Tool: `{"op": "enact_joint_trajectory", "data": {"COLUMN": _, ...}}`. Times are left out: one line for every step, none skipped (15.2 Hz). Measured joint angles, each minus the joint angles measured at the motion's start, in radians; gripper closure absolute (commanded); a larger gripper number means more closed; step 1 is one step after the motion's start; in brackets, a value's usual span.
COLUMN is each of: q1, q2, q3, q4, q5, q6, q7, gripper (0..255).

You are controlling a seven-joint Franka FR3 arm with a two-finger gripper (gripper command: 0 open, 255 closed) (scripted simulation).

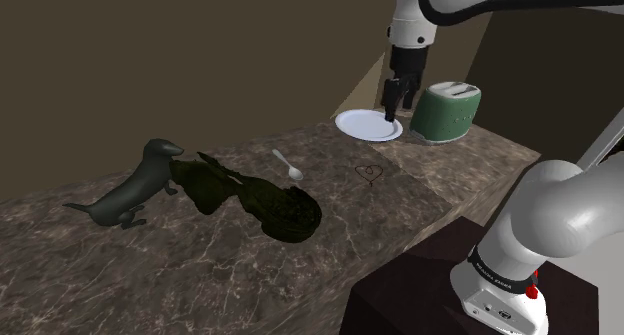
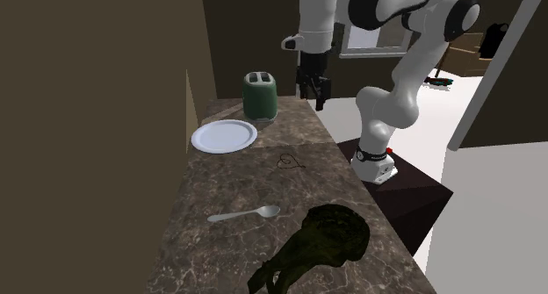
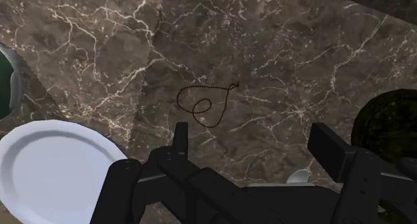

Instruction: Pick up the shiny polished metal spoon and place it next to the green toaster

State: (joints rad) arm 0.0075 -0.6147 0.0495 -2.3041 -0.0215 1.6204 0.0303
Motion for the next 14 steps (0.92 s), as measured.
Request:
{"op": "enact_joint_trajectory", "data": {"q1": 0.001, "q2": 0.025, "q3": 0.005, "q4": 0.003, "q5": 0.010, "q6": 0.020, "q7": 0.015, "gripper": 0}}
{"op": "enact_joint_trajectory", "data": {"q1": 0.001, "q2": 0.061, "q3": 0.010, "q4": 0.019, "q5": 0.020, "q6": 0.039, "q7": 0.028, "gripper": 0}}
{"op": "enact_joint_trajectory", "data": {"q1": 0.002, "q2": 0.092, "q3": 0.014, "q4": 0.026, "q5": 0.029, "q6": 0.061, "q7": 0.042, "gripper": 0}}
{"op": "enact_joint_trajectory", "data": {"q1": 0.003, "q2": 0.129, "q3": 0.019, "q4": 0.037, "q5": 0.038, "q6": 0.085, "q7": 0.056, "gripper": 0}}
{"op": "enact_joint_trajectory", "data": {"q1": 0.006, "q2": 0.155, "q3": 0.027, "q4": 0.042, "q5": 0.050, "q6": 0.105, "q7": 0.074, "gripper": 0}}
{"op": "enact_joint_trajectory", "data": {"q1": 0.006, "q2": 0.189, "q3": 0.031, "q4": 0.054, "q5": 0.058, "q6": 0.126, "q7": 0.085, "gripper": 0}}
{"op": "enact_joint_trajectory", "data": {"q1": 0.007, "q2": 0.216, "q3": 0.033, "q4": 0.057, "q5": 0.066, "q6": 0.148, "q7": 0.096, "gripper": 0}}
{"op": "enact_joint_trajectory", "data": {"q1": 0.009, "q2": 0.256, "q3": 0.040, "q4": 0.075, "q5": 0.075, "q6": 0.170, "q7": 0.112, "gripper": 0}}
{"op": "enact_joint_trajectory", "data": {"q1": 0.009, "q2": 0.304, "q3": 0.045, "q4": 0.105, "q5": 0.081, "q6": 0.187, "q7": 0.126, "gripper": 0}}
{"op": "enact_joint_trajectory", "data": {"q1": 0.010, "q2": 0.337, "q3": 0.047, "q4": 0.117, "q5": 0.088, "q6": 0.207, "q7": 0.136, "gripper": 0}}
{"op": "enact_joint_trajectory", "data": {"q1": 0.011, "q2": 0.370, "q3": 0.050, "q4": 0.136, "q5": 0.095, "q6": 0.220, "q7": 0.148, "gripper": 0}}
{"op": "enact_joint_trajectory", "data": {"q1": 0.013, "q2": 0.408, "q3": 0.055, "q4": 0.156, "q5": 0.102, "q6": 0.238, "q7": 0.161, "gripper": 0}}
{"op": "enact_joint_trajectory", "data": {"q1": 0.014, "q2": 0.444, "q3": 0.057, "q4": 0.173, "q5": 0.108, "q6": 0.256, "q7": 0.171, "gripper": 0}}
{"op": "enact_joint_trajectory", "data": {"q1": 0.014, "q2": 0.482, "q3": 0.060, "q4": 0.200, "q5": 0.114, "q6": 0.268, "q7": 0.182, "gripper": 0}}
